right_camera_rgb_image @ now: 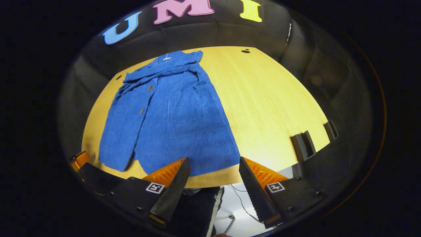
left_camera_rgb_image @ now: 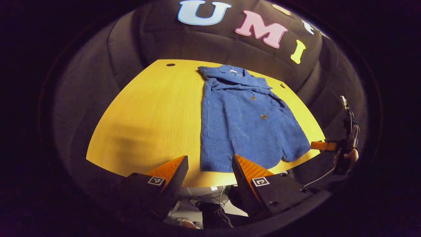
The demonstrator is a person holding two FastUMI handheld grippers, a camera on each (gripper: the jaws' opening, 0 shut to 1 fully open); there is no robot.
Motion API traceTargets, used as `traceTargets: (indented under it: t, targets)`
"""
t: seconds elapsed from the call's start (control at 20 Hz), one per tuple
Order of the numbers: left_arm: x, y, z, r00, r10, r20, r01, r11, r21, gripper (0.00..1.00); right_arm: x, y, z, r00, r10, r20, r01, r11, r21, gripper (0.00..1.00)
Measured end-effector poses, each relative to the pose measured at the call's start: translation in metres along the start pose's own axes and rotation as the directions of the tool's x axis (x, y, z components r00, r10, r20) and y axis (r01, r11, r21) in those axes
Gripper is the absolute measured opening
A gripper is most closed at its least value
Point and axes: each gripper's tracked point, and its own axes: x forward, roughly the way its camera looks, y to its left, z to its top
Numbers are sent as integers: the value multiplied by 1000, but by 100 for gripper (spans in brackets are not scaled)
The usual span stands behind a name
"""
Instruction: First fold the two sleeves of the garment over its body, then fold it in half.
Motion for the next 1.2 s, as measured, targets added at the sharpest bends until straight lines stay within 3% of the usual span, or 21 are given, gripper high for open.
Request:
traceTargets:
  t: [0.1, 0.15, 0.25, 0.5, 0.65, 0.7, 0.75, 0.8, 1.2]
  targets:
    - [1, 0, -15, 998, 6, -61, -7, 1000, -23, 79, 11, -3, -4, 999, -16, -39, 15, 1000, -27, 87]
    - [-1, 2, -18, 996, 17, -83, -18, 1000, -15, 79, 17, -6, -1, 999, -28, -41, 27, 999, -25, 97]
    - [-3, 4, -16, 994, 32, -108, -32, 999, 2, 79, 23, -22, 0, 996, -62, -56, 60, 998, -31, 98]
    - [-3, 3, -23, 984, 27, -177, -32, 999, -24, 79, 43, -21, -8, 987, 2, -159, 8, 998, 62, 100]
    - [-6, 3, -23, 979, 49, -199, -51, 999, -6, 77, 44, -17, -1, 985, 16, -173, -10, 999, 35, 99]
    - [-6, 2, -24, 976, 49, -210, -50, 999, -2, 77, 47, -14, -3, 983, 22, -184, -19, 1000, 20, 89]
    - [-6, 1, -23, 976, 40, -213, -41, 999, -1, 77, 46, -11, -1, 982, 26, -187, -27, 1000, -4, 87]
    - [-6, 0, -22, 976, 34, -216, -34, 999, 1, 77, 47, -7, -1, 981, 33, -191, -38, 999, -23, 96]
    - [-15, -6, -22, 974, -6, -226, -15, 996, -90, 77, 47, 5, 1, 968, 86, -235, -94, 995, -21, 95]
